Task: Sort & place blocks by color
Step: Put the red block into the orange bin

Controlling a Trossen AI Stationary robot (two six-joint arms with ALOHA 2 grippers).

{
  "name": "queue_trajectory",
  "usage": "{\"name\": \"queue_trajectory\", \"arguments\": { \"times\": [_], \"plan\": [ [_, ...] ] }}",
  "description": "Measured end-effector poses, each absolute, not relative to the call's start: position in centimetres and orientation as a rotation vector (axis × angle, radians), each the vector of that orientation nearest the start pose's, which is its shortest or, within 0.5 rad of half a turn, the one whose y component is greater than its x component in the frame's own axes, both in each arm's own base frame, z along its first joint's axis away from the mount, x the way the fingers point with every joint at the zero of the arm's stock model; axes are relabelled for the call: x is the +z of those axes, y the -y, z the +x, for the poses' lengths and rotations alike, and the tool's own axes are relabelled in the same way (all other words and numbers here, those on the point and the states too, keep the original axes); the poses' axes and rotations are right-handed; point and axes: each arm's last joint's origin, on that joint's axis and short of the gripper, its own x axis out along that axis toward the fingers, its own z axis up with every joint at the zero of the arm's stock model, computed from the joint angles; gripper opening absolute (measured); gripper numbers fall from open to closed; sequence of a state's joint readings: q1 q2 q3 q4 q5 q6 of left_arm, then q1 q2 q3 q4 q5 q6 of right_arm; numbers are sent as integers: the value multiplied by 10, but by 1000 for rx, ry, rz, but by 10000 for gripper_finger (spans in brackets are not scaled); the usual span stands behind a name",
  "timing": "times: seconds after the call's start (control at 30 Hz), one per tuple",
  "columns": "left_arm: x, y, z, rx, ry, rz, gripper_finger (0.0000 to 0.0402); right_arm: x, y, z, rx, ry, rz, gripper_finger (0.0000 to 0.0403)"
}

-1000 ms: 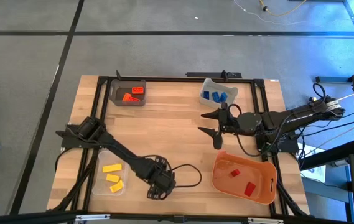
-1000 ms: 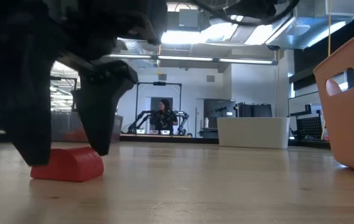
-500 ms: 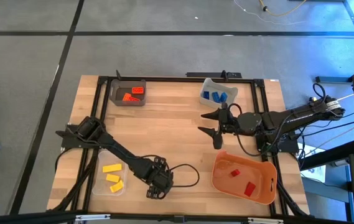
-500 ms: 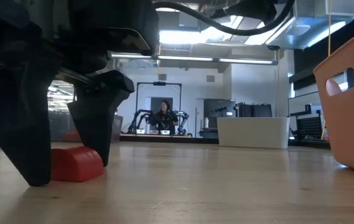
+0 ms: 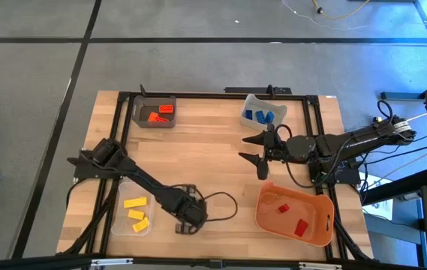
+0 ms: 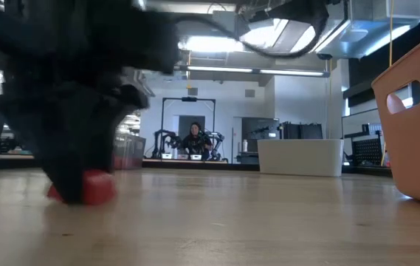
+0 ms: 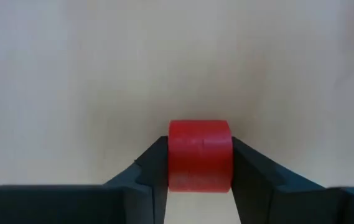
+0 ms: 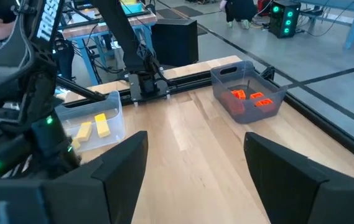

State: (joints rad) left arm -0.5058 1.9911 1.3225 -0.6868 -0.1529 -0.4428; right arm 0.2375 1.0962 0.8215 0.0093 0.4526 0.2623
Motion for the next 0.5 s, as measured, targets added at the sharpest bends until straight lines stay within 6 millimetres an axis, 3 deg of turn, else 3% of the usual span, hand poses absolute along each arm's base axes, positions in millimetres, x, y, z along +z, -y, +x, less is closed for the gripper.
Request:
{"name": "queue_trajectory", "arguments": {
  "times": [0.17, 0.5],
  "plan": [
    [178, 155, 322, 110, -1289, 164, 122, 305, -45, 238, -251, -213, 233, 266],
    [256, 86, 267, 299, -832, 18, 122, 298, -46, 243, -288, -201, 590, 266]
  ]
}}
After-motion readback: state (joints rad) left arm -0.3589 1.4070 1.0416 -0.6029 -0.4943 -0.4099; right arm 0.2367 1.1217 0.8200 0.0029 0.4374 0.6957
